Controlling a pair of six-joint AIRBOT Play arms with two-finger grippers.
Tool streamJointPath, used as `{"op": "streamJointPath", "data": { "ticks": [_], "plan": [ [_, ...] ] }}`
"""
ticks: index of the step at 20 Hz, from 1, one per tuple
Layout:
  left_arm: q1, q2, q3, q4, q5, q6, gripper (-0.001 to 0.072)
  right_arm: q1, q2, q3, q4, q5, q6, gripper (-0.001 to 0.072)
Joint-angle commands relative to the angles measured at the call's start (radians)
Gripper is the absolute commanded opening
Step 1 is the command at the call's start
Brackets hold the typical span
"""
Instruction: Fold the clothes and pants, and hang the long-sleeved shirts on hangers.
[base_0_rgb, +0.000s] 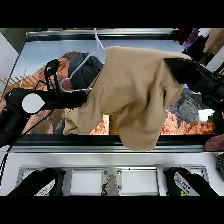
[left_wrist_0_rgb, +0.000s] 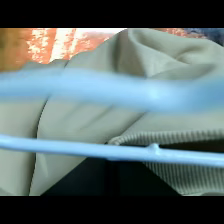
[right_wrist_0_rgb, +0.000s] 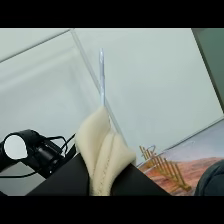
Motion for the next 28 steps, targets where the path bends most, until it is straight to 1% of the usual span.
{"op": "streamJointPath", "data": {
  "ticks": [1, 4, 7, 10, 15, 18, 21, 24, 28],
  "plan": [
    [0.003, 0.000, 0.001, -0.008, 0.020, 0.002, 0.0023, 0.001, 0.002, 0.001, 0.042, 0.000, 0.000, 0.0027],
    [0.014, 0.000, 0.001, 0.001, 0.017, 0.003, 0.0023, 0.001, 0.002, 0.001, 0.032, 0.002, 0.000, 0.0026],
    [0.056, 0.000, 0.001, 0.000, 0.002, 0.003, 0.0023, 0.001, 0.002, 0.001, -0.027, 0.003, 0.008, 0.0027],
    [0.115, 0.000, 0.001, -0.006, -0.045, 0.005, 0.0023, 0.000, 0.002, 0.001, -0.089, -0.001, 0.008, 0.0027],
    [0.147, 0.001, 0.001, -0.006, -0.087, 0.048, 0.0023, -0.002, 0.002, 0.001, -0.116, -0.027, -0.009, 0.0026],
    [0.153, 0.023, 0.001, 0.004, -0.084, 0.089, 0.0023, -0.002, 0.002, 0.001, -0.116, -0.025, -0.011, 0.0026],
    [0.224, 0.058, 0.001, 0.003, -0.095, 0.092, 0.0024, -0.002, 0.002, 0.001, -0.122, -0.021, -0.011, 0.0026],
    [0.304, 0.089, 0.001, -0.002, -0.108, 0.109, 0.0023, -0.002, 0.002, 0.001, -0.174, 0.004, -0.011, 0.0026],
    [0.322, 0.093, 0.001, 0.005, -0.131, 0.163, 0.0023, -0.002, 0.002, 0.001, -0.184, 0.004, -0.008, 0.0026]
  ]
}}
